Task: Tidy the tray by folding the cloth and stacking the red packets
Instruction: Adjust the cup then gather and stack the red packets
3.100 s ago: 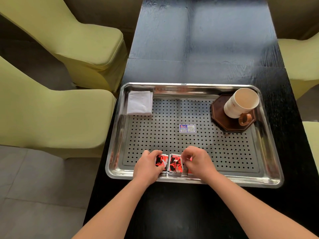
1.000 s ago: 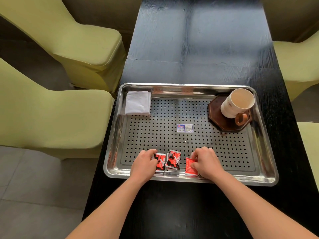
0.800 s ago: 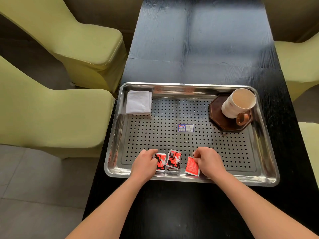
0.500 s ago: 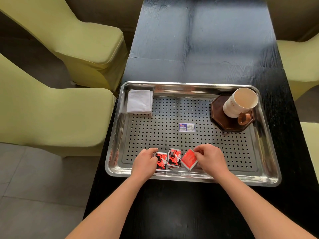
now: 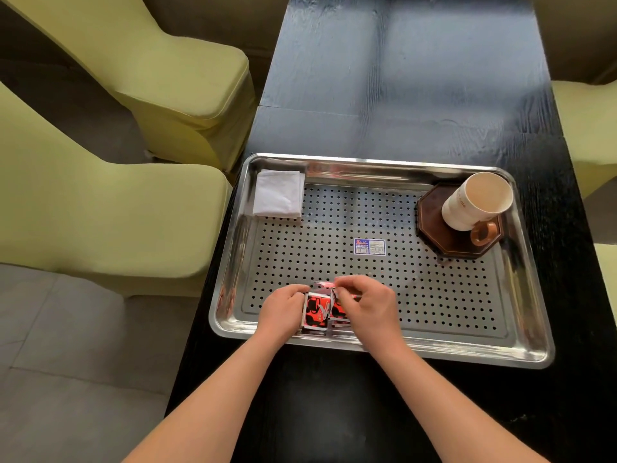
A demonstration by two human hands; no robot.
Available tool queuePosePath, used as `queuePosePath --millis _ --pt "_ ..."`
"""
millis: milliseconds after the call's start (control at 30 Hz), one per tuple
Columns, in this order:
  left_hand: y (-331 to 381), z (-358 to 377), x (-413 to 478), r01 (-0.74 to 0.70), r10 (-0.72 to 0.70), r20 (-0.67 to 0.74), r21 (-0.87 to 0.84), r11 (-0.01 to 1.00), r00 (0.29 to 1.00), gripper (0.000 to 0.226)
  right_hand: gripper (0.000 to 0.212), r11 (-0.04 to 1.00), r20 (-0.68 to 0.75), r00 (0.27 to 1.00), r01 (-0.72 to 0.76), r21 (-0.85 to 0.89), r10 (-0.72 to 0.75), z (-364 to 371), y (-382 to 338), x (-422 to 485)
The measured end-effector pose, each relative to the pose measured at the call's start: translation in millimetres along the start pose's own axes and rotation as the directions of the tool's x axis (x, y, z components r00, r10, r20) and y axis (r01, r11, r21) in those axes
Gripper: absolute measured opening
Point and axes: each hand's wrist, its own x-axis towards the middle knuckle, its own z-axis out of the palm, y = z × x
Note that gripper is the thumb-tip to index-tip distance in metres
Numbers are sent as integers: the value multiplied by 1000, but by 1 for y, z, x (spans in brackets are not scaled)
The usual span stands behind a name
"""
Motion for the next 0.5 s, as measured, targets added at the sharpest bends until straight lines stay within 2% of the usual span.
queuePosePath --millis 67,167,267,333,400,500 --pt "0 -1 1 4 -4 3 -51 999 1000 32 14 997 54 995 83 -4 -82 15 1 -8" --pt "-3 -3 2 -7 6 -15 -77 997 1000 37 15 980 209 967 168 -104 -143 30 8 -18" --pt "-4 -4 1 8 -8 3 -58 998 1000 13 18 967 299 944 195 -161 -141 31 13 -24" --pt "-4 -3 0 8 -8 -2 -20 1000 1000 22 18 953 328 934 220 -208 -144 28 16 -26" --pt "-5 -2 0 -2 3 -23 23 1000 1000 28 16 956 295 949 186 -228 -114 21 20 -25" --pt "-6 -1 -1 -56 66 -57 152 987 996 38 17 980 87 996 9 -198 8 7 33 -10"
